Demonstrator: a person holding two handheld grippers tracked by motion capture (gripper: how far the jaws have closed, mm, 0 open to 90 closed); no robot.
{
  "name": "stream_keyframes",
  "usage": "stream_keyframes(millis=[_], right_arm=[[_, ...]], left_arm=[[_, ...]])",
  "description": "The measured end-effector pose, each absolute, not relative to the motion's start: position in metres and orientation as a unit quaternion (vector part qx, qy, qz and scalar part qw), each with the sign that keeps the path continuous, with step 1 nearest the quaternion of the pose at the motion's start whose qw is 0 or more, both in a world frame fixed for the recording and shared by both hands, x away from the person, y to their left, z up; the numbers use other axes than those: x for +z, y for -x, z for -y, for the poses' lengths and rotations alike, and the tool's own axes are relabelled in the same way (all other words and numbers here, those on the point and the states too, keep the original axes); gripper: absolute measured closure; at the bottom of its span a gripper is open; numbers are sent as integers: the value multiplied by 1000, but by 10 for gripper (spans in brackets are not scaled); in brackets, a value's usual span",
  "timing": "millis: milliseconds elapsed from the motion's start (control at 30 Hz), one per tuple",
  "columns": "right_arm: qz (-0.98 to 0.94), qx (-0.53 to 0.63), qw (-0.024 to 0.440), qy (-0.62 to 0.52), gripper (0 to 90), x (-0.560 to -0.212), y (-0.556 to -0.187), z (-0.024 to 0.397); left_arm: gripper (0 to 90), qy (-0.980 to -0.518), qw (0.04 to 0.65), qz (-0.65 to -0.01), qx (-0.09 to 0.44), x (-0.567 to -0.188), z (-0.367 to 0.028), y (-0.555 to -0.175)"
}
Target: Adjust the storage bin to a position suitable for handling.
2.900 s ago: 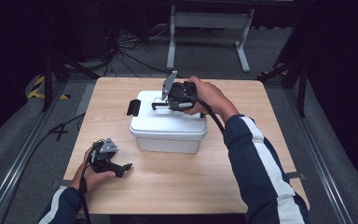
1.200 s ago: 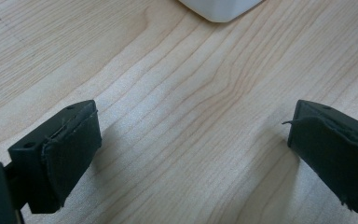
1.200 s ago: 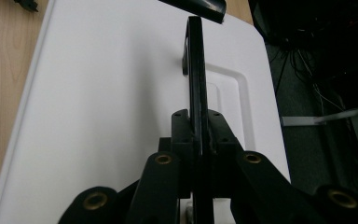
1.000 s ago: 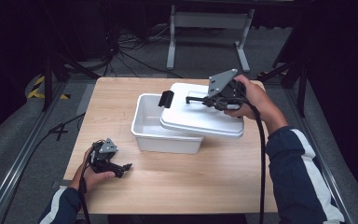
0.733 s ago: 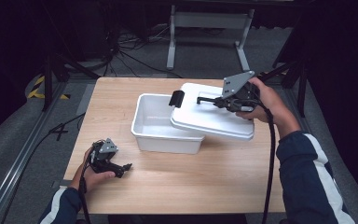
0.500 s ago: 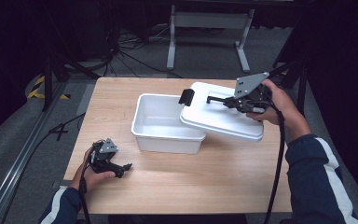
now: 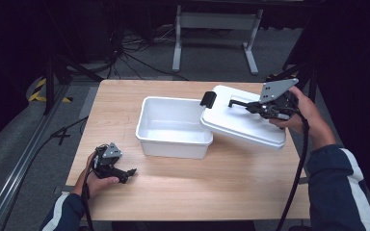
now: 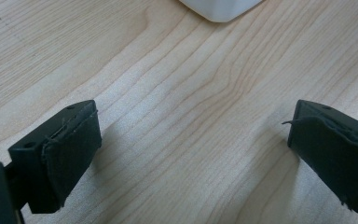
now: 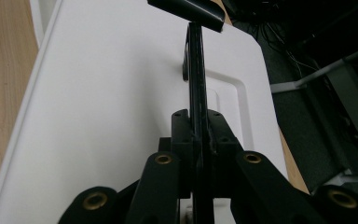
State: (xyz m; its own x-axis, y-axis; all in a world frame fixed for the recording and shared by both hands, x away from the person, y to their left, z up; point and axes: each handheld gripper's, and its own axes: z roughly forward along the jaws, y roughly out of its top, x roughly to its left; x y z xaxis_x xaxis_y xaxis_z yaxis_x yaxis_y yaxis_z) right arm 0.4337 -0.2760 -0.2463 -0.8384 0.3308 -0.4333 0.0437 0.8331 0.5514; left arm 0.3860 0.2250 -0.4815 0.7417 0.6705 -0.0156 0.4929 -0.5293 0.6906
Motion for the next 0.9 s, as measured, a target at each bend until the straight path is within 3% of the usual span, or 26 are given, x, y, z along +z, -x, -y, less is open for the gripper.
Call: stream_keyframes(millis=[400,900], right_arm=[[-912,277,266,-142,842,-262,-431,314],[-918,265,241,-170,843,-302,-439,330]], left_arm=[[31,-865,350,-336,127,-482,-225,-386],[31,-865,350,-336,127,-482,-225,-386]])
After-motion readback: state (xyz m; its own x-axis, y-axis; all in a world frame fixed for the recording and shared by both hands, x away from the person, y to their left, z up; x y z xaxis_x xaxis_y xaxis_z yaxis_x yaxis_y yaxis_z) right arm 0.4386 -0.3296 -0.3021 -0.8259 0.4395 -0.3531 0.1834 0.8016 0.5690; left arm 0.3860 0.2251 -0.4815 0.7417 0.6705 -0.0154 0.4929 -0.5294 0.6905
